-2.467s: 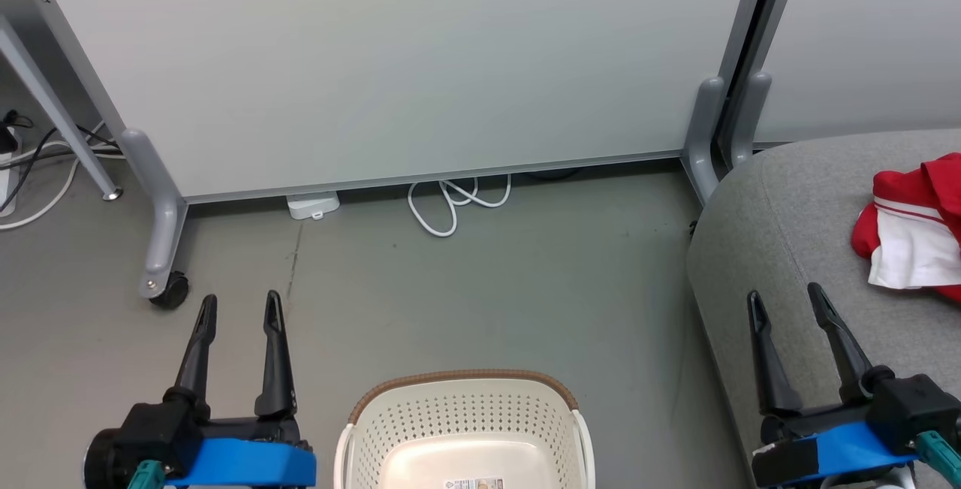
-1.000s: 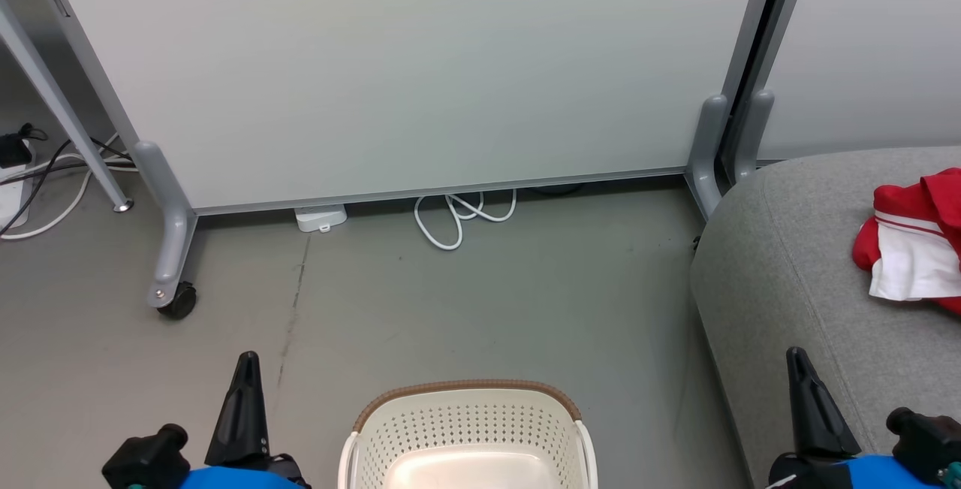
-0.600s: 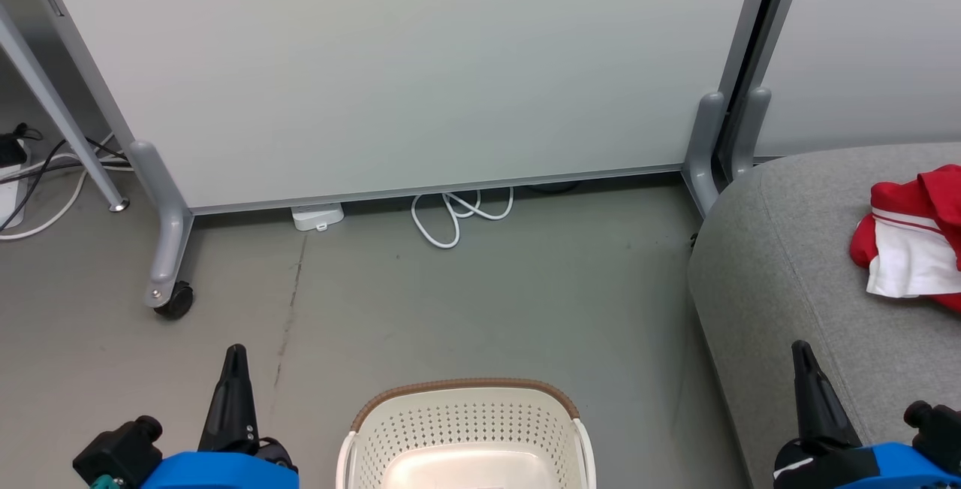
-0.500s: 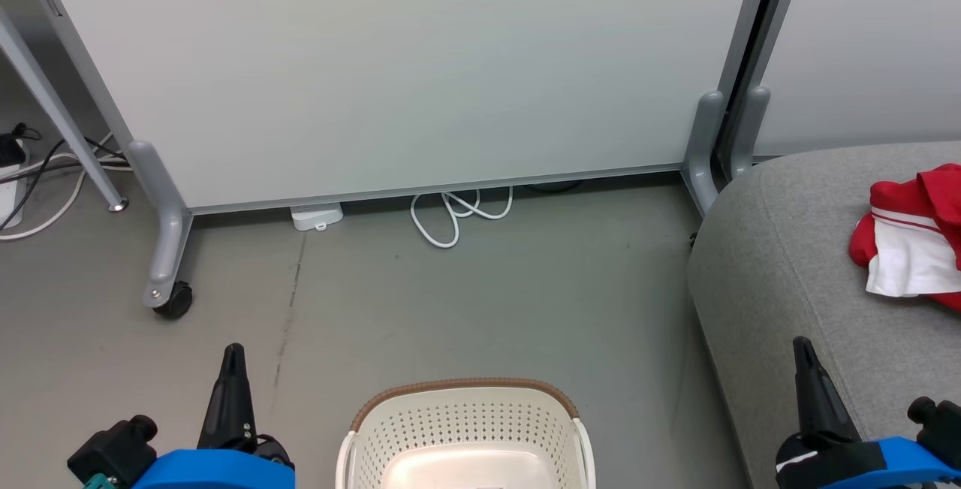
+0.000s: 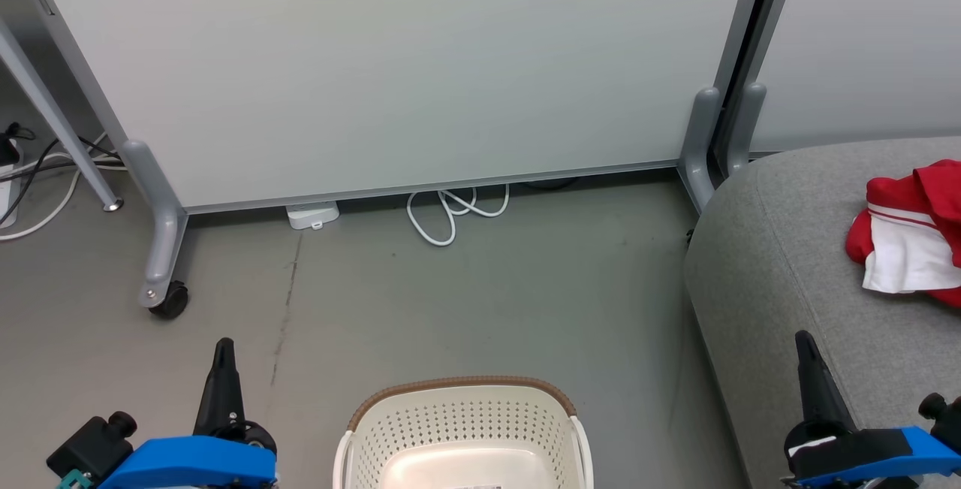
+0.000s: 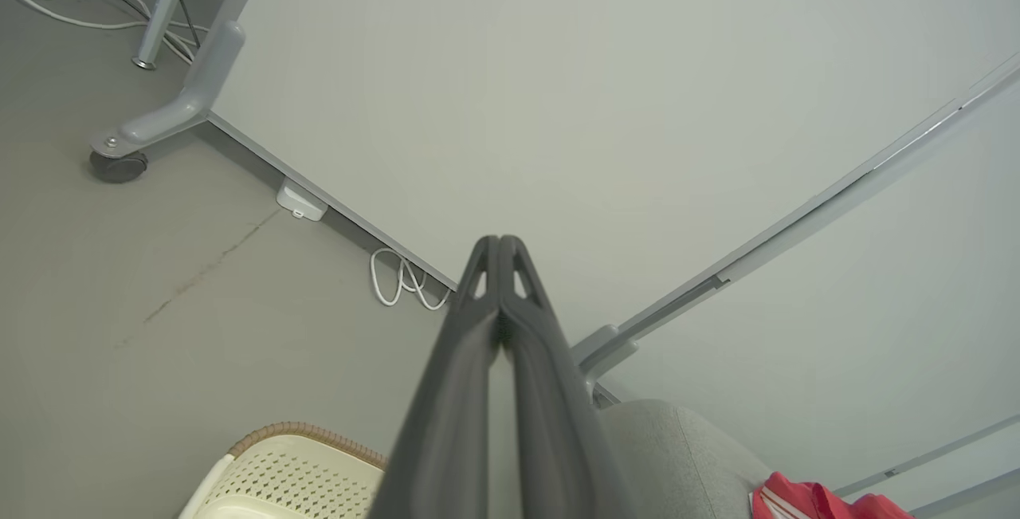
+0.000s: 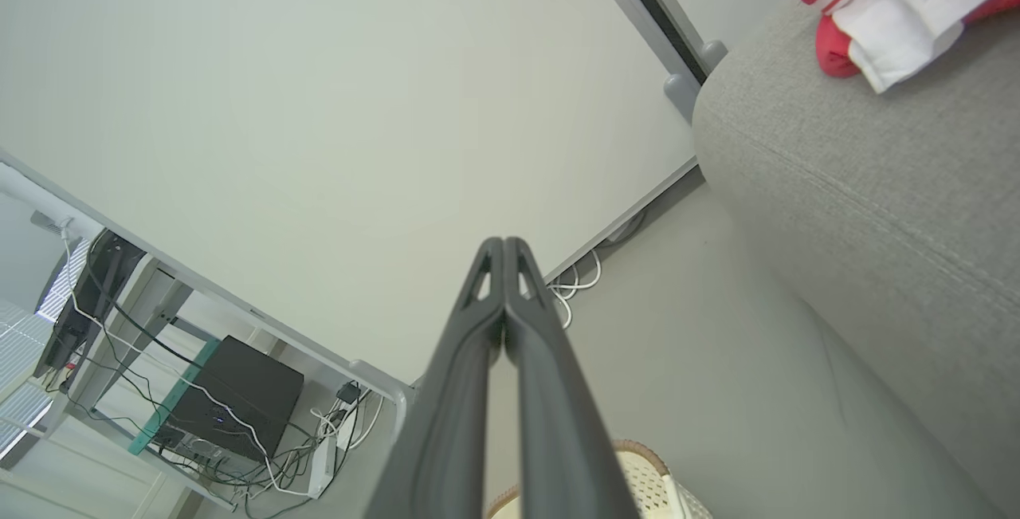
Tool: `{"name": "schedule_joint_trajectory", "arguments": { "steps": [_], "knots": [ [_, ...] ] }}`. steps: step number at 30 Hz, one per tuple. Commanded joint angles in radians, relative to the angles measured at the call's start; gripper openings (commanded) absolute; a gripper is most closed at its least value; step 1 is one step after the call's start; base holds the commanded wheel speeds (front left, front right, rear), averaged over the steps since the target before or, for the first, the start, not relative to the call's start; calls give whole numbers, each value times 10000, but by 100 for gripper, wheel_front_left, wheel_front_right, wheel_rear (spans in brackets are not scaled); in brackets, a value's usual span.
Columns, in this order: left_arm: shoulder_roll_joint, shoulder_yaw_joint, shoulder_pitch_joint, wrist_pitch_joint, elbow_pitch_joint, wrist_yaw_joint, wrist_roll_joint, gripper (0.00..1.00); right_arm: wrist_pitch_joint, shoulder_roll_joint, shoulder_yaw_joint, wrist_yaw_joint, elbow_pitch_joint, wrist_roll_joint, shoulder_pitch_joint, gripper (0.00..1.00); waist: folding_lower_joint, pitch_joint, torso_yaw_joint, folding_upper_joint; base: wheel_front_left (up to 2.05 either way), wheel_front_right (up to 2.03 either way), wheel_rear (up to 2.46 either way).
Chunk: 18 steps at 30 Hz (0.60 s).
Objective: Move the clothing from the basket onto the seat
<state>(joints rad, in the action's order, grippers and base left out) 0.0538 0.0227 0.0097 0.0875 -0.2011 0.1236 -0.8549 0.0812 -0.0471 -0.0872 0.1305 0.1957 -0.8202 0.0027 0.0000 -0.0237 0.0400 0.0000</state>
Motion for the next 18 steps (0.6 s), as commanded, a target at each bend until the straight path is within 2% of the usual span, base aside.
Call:
{"name": "schedule_joint_trajectory", "arguments": {
  "steps": [1, 18],
  "knots": [
    [29, 94, -357, -81, 74, 43, -312, 0, -63, -39, -33, 3, -79, -346, -304, 0, 0, 4, -6, 0, 0, 0, 0],
    [23, 293, -587, -579, -52, 59, -2193, 0, -555, -42, -97, 3, 66, -2299, -540, 0, 0, 56, -83, 0, 0, 0, 0]
  ]
}}
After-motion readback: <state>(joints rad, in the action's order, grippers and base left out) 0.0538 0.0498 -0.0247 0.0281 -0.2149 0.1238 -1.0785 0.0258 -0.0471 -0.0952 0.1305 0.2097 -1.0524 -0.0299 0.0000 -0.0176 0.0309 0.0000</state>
